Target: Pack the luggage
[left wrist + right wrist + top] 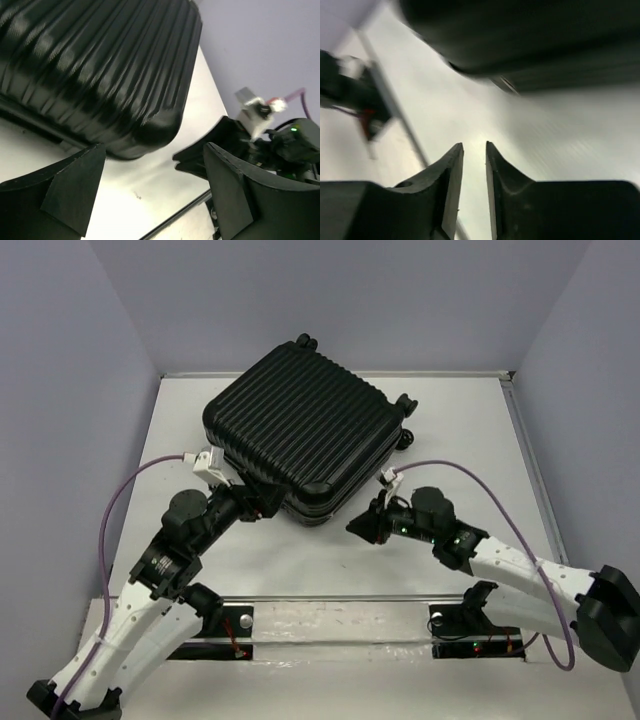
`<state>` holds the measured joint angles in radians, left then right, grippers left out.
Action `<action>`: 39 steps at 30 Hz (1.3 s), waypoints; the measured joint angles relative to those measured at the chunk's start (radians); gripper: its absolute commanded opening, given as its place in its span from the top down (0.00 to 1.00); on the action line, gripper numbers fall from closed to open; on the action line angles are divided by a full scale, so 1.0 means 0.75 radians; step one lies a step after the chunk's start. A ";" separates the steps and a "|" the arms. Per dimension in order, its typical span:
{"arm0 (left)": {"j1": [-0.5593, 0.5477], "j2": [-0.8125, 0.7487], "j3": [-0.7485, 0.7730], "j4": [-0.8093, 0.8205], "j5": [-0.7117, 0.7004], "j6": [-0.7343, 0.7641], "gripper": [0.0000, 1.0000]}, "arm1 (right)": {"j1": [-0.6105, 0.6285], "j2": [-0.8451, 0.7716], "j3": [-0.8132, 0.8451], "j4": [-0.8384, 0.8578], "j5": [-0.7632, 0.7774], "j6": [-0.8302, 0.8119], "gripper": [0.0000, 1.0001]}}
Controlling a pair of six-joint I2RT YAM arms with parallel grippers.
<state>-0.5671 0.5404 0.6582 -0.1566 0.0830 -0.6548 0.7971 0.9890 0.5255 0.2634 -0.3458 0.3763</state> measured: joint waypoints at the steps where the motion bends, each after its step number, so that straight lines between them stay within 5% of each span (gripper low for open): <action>1: 0.000 -0.028 -0.032 -0.004 0.005 -0.010 0.16 | 0.004 0.021 -0.110 0.011 0.059 0.006 0.56; 5: 0.000 -0.140 -0.179 -0.010 0.039 -0.079 0.43 | 0.007 0.139 -0.266 0.161 0.191 0.007 0.52; 7: 0.000 -0.150 -0.237 0.005 0.061 -0.109 0.49 | 0.013 0.236 -0.268 0.317 0.223 -0.002 0.52; 14: -0.001 -0.064 -0.332 0.074 0.099 -0.165 0.51 | 0.043 0.559 -0.267 0.825 0.287 -0.019 0.50; 26: -0.001 0.082 -0.341 0.249 0.103 -0.177 0.51 | 0.079 0.763 -0.226 1.157 0.293 -0.032 0.51; 34: -0.001 0.091 -0.341 0.252 0.061 -0.193 0.52 | 0.097 0.867 -0.198 1.257 0.297 -0.021 0.84; 39: -0.001 0.114 -0.339 0.253 0.042 -0.217 0.62 | 0.100 0.914 -0.189 1.289 0.312 0.009 0.93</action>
<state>-0.5674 0.6262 0.4042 0.0334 0.1146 -0.8177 0.8719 1.6745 0.3840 1.2301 -0.1116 0.3832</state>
